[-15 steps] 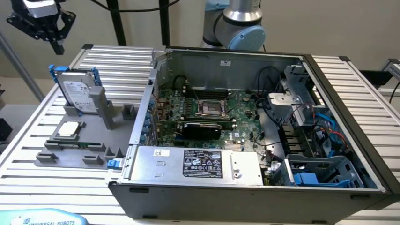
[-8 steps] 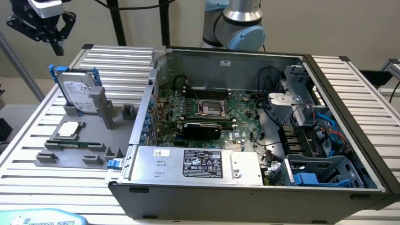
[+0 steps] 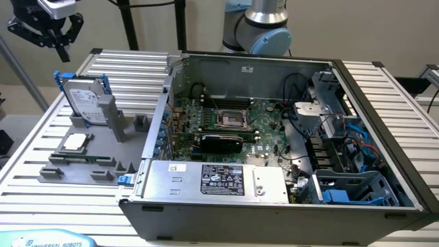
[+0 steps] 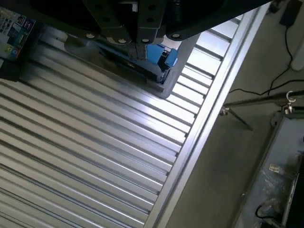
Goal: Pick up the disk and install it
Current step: 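Pick up the disk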
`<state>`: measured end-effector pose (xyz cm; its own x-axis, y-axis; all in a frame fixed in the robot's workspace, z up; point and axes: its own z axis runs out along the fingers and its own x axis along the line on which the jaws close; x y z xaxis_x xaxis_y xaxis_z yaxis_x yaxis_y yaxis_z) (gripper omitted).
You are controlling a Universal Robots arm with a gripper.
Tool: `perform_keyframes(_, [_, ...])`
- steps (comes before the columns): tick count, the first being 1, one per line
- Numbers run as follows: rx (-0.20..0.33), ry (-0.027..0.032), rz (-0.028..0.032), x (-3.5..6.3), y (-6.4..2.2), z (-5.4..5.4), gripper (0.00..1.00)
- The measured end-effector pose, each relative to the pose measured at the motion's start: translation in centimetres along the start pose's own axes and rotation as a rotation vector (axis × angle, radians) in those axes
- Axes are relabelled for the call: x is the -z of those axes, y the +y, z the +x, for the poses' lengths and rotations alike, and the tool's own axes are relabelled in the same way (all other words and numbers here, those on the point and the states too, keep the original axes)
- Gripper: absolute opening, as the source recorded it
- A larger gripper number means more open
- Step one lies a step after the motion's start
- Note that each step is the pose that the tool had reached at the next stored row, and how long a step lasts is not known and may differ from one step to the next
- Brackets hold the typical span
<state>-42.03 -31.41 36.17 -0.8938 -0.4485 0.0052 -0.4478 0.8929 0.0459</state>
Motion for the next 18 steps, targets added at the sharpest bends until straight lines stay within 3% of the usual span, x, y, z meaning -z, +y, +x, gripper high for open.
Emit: perform_keyframes(18, [0.327, 0.015, 0.0017, -0.03, 0.0, 0.0, 0.11])
